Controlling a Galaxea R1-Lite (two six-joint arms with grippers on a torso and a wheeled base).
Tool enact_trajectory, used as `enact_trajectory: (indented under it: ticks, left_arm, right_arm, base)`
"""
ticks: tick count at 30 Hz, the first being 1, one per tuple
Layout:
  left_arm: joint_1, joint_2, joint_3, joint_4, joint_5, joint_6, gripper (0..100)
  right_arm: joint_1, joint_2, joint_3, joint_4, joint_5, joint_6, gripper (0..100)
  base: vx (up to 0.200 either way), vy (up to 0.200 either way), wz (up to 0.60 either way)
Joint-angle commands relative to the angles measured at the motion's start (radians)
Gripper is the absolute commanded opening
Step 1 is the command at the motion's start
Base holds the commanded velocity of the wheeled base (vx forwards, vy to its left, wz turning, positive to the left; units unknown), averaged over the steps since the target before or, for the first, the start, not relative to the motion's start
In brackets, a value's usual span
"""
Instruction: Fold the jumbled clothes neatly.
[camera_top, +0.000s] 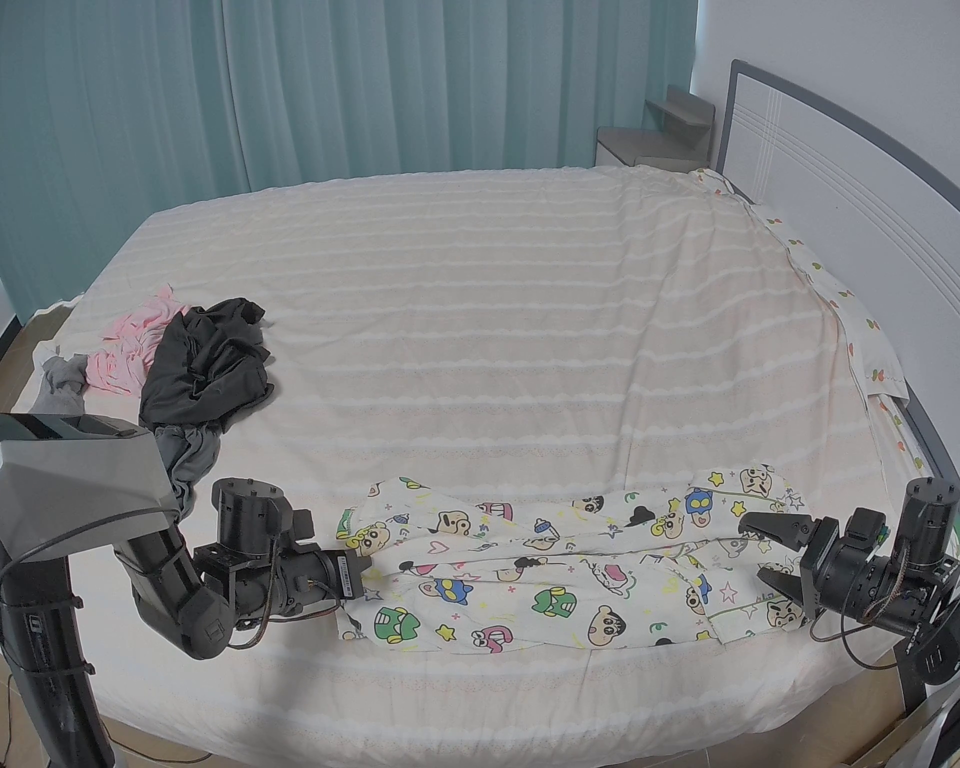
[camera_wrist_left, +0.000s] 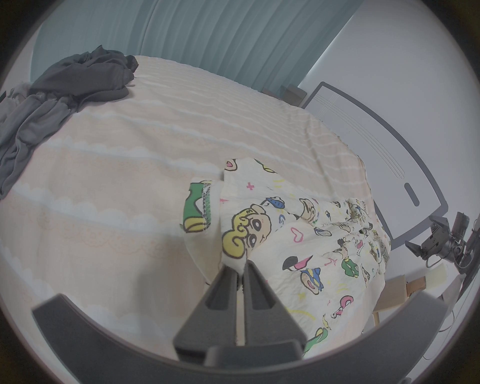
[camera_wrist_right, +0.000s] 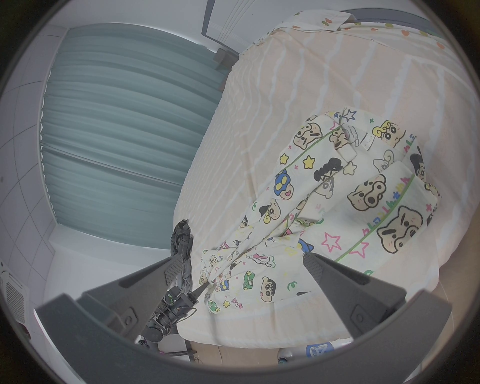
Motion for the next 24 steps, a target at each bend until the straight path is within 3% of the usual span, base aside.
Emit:
enact_trajectory:
  ticks: [1,12,13,24]
  left_arm:
    - [0.014,-0.030,0.008,0.000,0.001,0.000,0]
    - [0.015,-0.050,0.036,0.000,0.001,-0.002,0]
    - [0.015,-0.049,0.030,0.000,0.003,-0.002,100]
    - [0.044,-0.058,0.004,-0.008,0.000,-0.011,100]
  right_arm:
    - [0.001,0.014,0.006,-0.004,0.000,-0.001,100]
    - [0.001,0.016,0.004,-0.004,0.000,-0.001,100]
    - [0.001,0.016,0.004,-0.004,0.000,0.001,100]
    - [0.000,0.016,0.006,-0.004,0.000,-0.001,100]
  base:
    - [0.000,0.000,0.00]
    - [0.000,0.000,0.00]
    - [0.000,0.000,0.00]
    - [0.000,0.000,0.00]
